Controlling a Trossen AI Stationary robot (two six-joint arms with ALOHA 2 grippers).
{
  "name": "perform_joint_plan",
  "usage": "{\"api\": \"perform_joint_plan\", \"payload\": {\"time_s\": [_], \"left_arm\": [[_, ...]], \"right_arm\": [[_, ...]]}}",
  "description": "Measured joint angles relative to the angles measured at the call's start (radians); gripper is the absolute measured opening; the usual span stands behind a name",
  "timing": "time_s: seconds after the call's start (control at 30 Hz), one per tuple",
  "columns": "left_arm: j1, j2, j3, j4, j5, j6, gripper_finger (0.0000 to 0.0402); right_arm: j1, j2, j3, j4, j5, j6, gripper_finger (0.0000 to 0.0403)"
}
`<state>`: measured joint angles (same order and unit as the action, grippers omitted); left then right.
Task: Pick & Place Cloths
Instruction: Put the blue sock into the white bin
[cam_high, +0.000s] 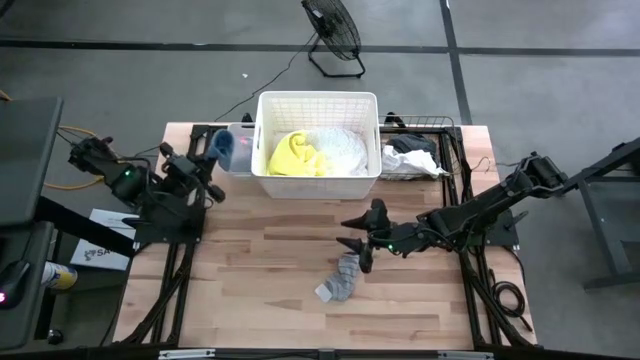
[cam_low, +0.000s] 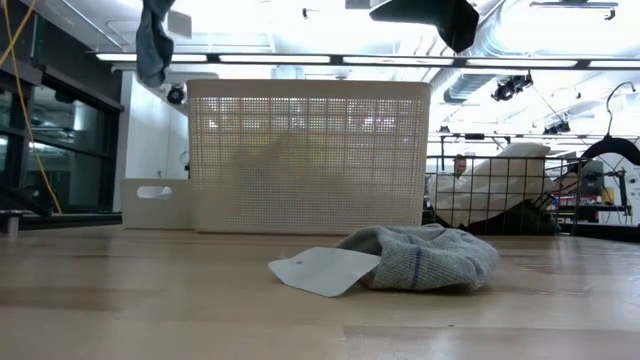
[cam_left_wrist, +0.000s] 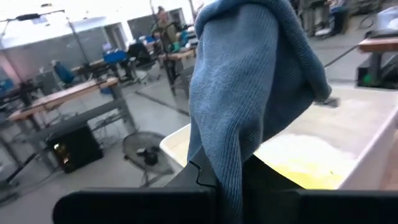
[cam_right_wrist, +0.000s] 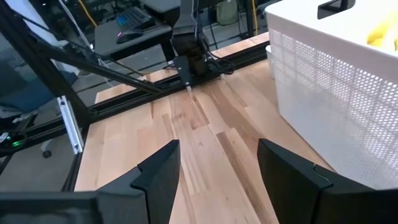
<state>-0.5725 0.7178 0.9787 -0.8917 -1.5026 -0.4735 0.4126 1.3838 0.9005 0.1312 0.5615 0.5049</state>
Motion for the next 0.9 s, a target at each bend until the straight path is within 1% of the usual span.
{"api": "perform_joint_plan", "payload": {"time_s": [0.2, 0.27, 0.33, 0.5, 0.6, 0.7, 0.77, 0.83, 0.9], "left_arm": [[0.157, -0.008, 0.000, -0.118, 0.106, -0.081, 0.0002], [0.213, 0.000, 0.000, -0.140, 0.114, -0.081, 0.0002], [0.262, 0.005, 0.000, -0.143, 0.131, -0.085, 0.0002], [0.386, 0.020, 0.000, -0.144, 0.221, -0.056, 0.0002], [0.451, 0.026, -0.032, -0.138, 0.241, -0.050, 0.0002], [0.527, 0.025, -0.085, -0.104, 0.265, -0.046, 0.0002], [0.582, 0.013, -0.128, -0.056, 0.299, -0.020, 0.0002], [0.636, 0.002, -0.174, 0.039, 0.368, 0.049, 0.0002], [0.699, -0.007, -0.222, 0.182, 0.470, 0.157, 0.0002]], "right_arm": [[0.000, 0.000, 0.000, 0.008, 0.024, 0.017, 0.0206], [0.000, 0.000, 0.000, 0.008, 0.046, 0.020, 0.0206], [0.000, 0.000, 0.000, 0.008, 0.059, 0.022, 0.0206], [0.000, 0.000, 0.000, 0.007, 0.061, 0.022, 0.0206], [0.000, 0.000, 0.000, 0.007, 0.063, 0.019, 0.0206], [0.000, 0.000, 0.000, 0.007, 0.065, 0.017, 0.0206], [0.000, 0.000, 0.000, 0.006, 0.068, 0.015, 0.0206], [0.000, 0.000, 0.000, 0.006, 0.069, 0.015, 0.0206], [0.000, 0.000, 0.000, 0.006, 0.069, 0.008, 0.0206]]}}
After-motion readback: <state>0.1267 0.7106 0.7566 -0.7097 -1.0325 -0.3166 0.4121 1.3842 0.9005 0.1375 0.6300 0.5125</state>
